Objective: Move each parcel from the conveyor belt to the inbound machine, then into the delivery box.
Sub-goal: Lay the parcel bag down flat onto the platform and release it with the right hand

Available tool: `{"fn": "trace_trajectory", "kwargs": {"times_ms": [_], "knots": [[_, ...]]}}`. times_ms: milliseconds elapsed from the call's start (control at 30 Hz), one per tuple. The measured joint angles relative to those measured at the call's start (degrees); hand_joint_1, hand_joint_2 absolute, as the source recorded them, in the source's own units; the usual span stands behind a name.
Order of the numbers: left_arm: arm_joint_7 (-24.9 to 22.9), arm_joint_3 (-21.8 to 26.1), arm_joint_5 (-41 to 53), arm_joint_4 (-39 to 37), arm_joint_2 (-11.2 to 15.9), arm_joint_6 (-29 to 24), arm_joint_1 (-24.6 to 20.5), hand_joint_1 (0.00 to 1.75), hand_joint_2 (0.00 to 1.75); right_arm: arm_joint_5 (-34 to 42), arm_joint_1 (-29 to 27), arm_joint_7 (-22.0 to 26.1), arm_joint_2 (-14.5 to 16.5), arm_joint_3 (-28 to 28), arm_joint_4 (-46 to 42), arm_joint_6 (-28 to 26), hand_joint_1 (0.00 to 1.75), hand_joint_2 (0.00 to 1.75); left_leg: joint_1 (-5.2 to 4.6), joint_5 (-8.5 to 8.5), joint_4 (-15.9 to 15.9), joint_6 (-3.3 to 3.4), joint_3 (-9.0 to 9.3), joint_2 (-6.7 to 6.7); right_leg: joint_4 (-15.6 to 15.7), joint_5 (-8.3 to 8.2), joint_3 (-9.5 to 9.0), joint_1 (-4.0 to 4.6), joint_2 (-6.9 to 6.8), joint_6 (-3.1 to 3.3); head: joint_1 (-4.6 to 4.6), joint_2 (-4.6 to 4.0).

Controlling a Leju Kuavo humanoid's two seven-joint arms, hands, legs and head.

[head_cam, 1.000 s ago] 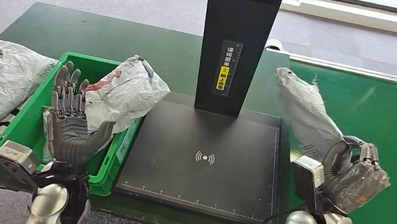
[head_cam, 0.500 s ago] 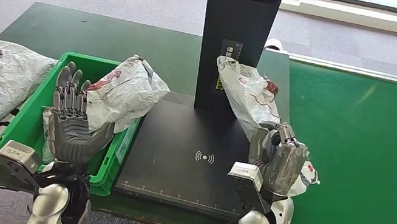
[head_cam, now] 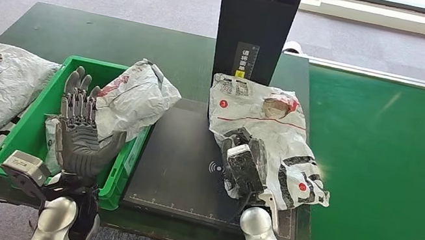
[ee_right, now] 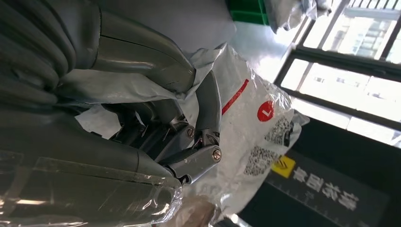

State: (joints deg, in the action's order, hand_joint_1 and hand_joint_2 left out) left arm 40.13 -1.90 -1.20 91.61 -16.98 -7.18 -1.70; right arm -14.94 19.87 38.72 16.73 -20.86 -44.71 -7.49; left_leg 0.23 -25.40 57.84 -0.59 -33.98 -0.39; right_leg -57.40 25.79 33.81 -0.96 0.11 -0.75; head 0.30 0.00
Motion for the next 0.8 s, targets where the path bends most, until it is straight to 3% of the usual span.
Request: {"fn": "trace_trajectory", "kwargs": {"times_ms": [300,600,800], "knots": [[0.0,-2.09,0.1,-0.24,0.16,-2.63,-0.35,0.0,1.75,5.56,3.78,1.02,1.27,2.68,10.83,11.31,1.75,1.75,0.0,0.0,0.0,0.0,-0.02,-0.02,0.0,0.0,0.01,0.0,-0.01,0.0,-0.01,0.0],[0.0,-2.68,-0.01,-0.27,0.19,-2.8,-0.46,0.0,1.75,7.59,4.46,1.05,1.43,3.92,13.98,16.65,1.75,1.75,0.0,0.0,0.0,0.0,-0.01,-0.01,0.0,0.0,0.01,0.0,0.0,0.0,-0.01,0.0],[0.0,-2.76,-0.01,-0.28,0.21,-2.81,-0.47,0.0,1.75,7.73,4.52,1.05,1.43,4.17,14.54,17.1,1.75,1.75,0.0,0.0,0.0,0.0,-0.01,-0.01,0.0,0.0,0.01,0.0,-0.01,0.0,-0.01,0.0]]}}
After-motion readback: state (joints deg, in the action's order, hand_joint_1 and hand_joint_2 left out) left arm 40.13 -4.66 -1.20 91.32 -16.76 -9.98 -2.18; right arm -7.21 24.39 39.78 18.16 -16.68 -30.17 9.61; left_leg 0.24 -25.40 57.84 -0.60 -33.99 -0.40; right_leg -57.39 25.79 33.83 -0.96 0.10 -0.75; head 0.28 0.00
